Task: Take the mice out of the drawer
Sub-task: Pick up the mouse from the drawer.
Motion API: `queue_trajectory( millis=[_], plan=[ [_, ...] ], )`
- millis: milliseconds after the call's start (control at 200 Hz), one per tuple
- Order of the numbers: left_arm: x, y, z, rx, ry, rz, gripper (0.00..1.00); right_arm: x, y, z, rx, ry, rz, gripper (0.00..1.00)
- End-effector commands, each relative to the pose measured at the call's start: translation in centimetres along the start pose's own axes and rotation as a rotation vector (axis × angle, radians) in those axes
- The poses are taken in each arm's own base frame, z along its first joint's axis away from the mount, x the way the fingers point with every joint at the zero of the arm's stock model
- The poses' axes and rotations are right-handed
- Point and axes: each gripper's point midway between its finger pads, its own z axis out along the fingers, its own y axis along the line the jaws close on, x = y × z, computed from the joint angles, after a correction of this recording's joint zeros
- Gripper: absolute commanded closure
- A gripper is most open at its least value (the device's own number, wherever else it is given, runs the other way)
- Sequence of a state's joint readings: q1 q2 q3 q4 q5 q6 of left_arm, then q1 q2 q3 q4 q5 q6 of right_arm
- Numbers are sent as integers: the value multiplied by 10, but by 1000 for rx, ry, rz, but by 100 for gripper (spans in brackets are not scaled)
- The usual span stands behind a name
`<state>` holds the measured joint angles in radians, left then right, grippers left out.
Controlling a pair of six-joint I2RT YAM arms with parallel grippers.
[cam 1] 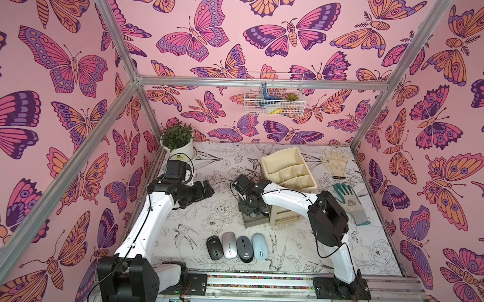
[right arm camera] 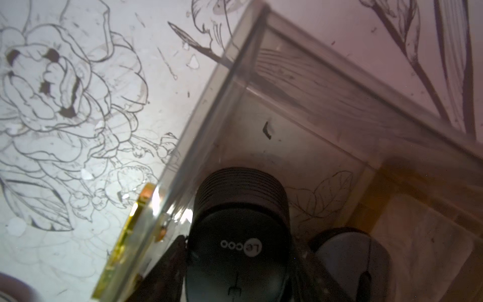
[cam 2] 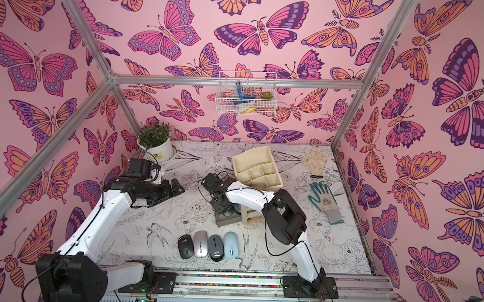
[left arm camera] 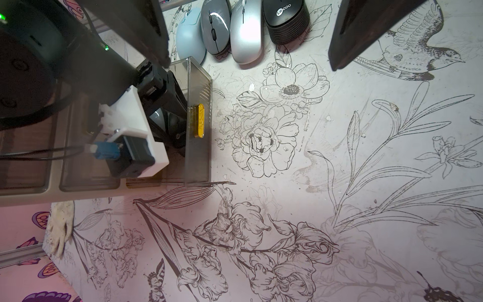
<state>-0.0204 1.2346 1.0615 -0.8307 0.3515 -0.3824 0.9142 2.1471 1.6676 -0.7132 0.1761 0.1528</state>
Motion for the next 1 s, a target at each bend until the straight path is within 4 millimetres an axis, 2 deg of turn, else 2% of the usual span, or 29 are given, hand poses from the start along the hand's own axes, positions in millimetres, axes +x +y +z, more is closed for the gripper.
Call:
queue_trajectory(
  millis=[0,75,305,381,531,711,997],
  plan=[
    [-1,-2,1,2,-4,4,0,54,6,38,-33,215,-21,38],
    [-1,-3,0,4,-4,5,0,56,4,40,-22,222,-15,26],
    [-1,-2,0,2,-5,8,0,67,0,48,4,280,-24,18],
    [-1,-1,0,-1,-6,7,0,69,0,49,4,288,-28,23],
    [0,-1,0,0,-6,6,0,65,-1,45,6,274,-27,41],
    [0,-1,0,-1,-5,7,0,52,-8,22,25,222,-24,43],
    [0,-2,0,2,-5,6,0,25,-14,-32,12,96,-17,46]
  ],
)
